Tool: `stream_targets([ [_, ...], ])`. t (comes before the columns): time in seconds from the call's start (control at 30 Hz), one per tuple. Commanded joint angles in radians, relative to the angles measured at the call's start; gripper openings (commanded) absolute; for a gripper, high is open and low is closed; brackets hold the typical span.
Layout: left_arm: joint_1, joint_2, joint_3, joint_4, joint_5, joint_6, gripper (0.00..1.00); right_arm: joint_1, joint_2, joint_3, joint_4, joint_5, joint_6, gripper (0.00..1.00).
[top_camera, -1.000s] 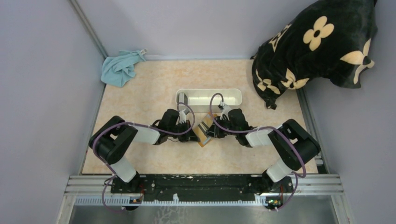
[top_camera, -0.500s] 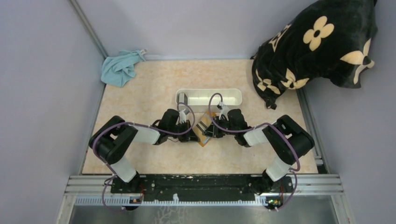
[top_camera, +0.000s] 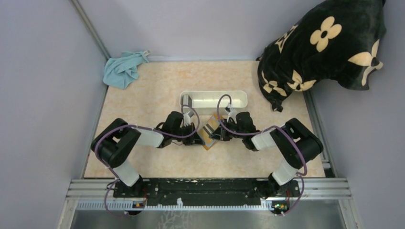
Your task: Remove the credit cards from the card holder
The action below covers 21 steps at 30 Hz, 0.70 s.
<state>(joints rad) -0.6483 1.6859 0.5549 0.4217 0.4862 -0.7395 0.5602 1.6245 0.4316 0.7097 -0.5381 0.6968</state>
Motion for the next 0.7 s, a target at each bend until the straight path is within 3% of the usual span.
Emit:
stream_targets([
  [0.0,0.012,0.048,-0.026,-0.141,-0.118,0.068,0.0,-0.014,-0.07,-0.011,-0.026,-0.053,-0.014,0.08],
  [0.67,0.034,0.066,-0.037,-0.135,-0.105,0.08,0.0,-0.105,-0.154,-0.037,-0.108,-0.009,-0.061,0.09],
])
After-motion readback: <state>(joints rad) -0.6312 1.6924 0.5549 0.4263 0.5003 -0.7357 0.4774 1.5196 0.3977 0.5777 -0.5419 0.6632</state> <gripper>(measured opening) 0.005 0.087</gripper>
